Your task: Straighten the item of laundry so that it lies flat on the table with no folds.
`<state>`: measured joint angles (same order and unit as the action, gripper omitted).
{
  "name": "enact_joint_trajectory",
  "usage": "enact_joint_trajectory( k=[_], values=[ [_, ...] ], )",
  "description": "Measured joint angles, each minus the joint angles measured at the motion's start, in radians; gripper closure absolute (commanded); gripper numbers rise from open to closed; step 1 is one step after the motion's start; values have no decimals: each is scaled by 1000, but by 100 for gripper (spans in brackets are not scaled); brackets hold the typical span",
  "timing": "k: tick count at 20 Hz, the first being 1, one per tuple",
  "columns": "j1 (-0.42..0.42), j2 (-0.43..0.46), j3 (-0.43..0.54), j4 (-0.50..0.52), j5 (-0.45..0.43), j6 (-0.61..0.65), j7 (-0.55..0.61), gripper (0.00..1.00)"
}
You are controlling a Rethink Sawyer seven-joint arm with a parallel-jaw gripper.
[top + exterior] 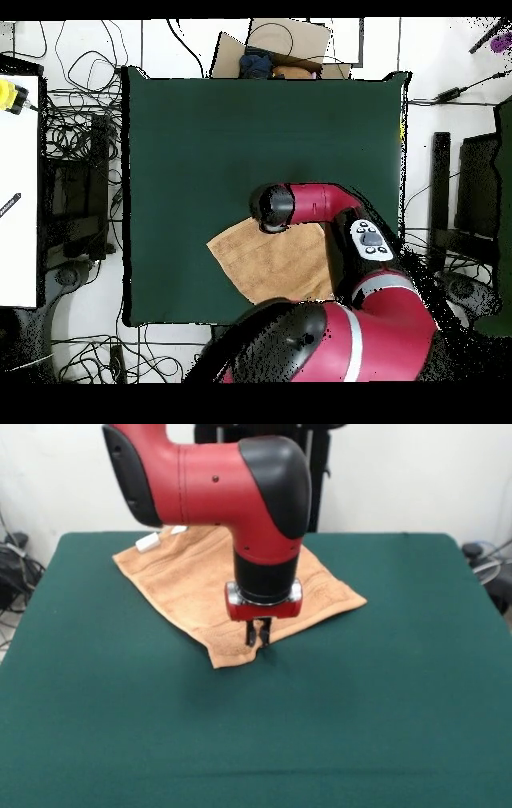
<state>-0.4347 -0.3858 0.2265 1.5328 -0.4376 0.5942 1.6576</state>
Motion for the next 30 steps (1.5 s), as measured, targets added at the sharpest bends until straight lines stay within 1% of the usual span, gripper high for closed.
enact_joint_trajectory(
  k=[6, 12, 24, 30],
  values=[
    [-37, 37, 58, -81, 5, 173, 0, 100],
    [-42, 61, 77, -132, 4, 261, 0, 100],
    [-41, 65, 81, -145, 3, 291, 0, 100],
    [-35, 52, 81, -145, 0, 315, 0, 100]
  ],
)
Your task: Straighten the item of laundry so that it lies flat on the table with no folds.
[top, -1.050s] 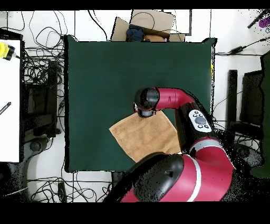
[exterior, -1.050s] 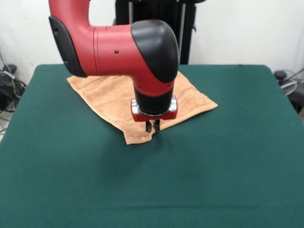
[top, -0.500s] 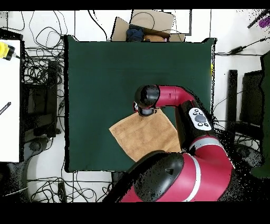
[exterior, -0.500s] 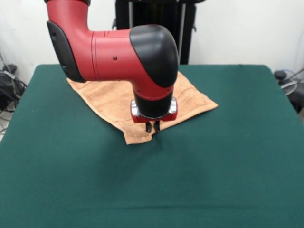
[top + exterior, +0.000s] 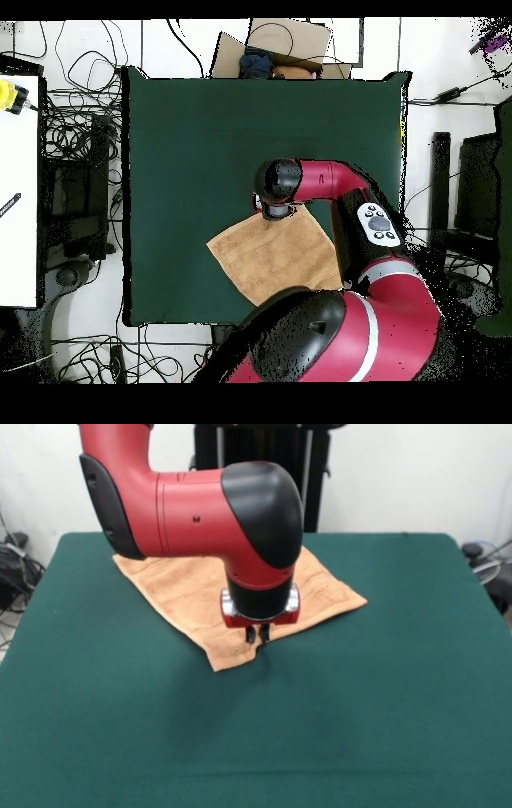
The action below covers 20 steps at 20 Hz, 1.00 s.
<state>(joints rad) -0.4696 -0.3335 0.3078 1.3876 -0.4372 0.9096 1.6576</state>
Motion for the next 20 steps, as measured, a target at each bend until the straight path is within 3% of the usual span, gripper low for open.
enact_joint_trajectory(
  k=[12, 20],
  values=[
    [34, -95, 0, -33, -5, 136, 0, 100],
    [34, -141, 0, -83, -6, 138, 0, 100]
  ],
)
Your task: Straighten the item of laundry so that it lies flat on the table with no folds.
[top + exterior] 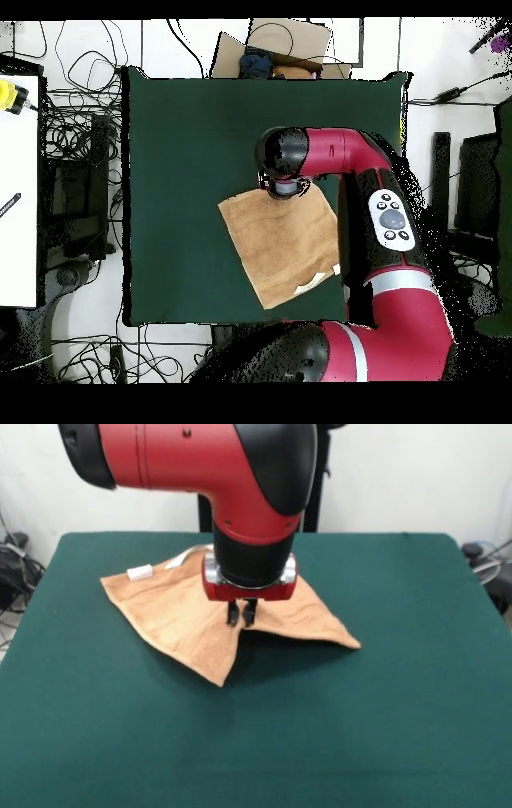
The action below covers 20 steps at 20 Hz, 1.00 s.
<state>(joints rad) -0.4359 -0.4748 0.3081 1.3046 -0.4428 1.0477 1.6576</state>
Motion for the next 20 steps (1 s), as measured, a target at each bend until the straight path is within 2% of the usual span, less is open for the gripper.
enact_joint_trajectory(
  k=[16, 17, 20],
  values=[
    [-1, -20, 1, -27, 0, 0, 0, 100],
    [-4, -20, 2, -26, 0, -5, 0, 0],
    [-6, -21, 3, -25, 0, -11, 0, 0]
  ],
)
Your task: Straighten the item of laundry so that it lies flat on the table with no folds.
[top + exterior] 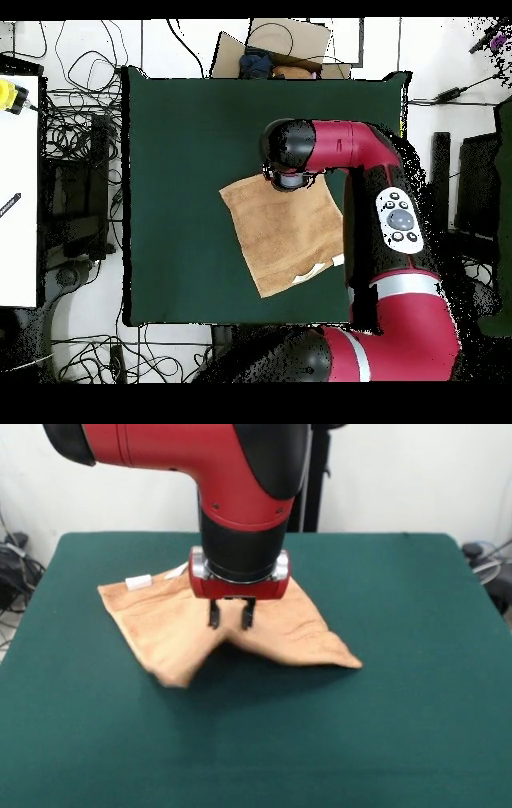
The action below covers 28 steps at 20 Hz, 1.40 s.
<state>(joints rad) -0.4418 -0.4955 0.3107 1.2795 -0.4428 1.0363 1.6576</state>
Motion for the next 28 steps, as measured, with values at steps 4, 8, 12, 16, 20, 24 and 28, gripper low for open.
enact_joint_trajectory(
  k=[4, 8, 12, 16, 20, 24, 28],
  values=[
    [-4, -2, 1, 1, 0, -13, 0, 0],
    [-5, -6, 3, 2, 0, -27, 0, 0],
    [-5, -16, 4, 4, 0, -40, 0, 0],
    [-5, -27, 5, 5, 0, -49, 0, 0],
    [-9, -53, 6, 34, 5, -59, 0, 0],
    [-24, -126, 6, 131, 36, -70, 0, 0],
    [-36, -221, 6, 240, 86, -69, 0, 0]
  ],
)
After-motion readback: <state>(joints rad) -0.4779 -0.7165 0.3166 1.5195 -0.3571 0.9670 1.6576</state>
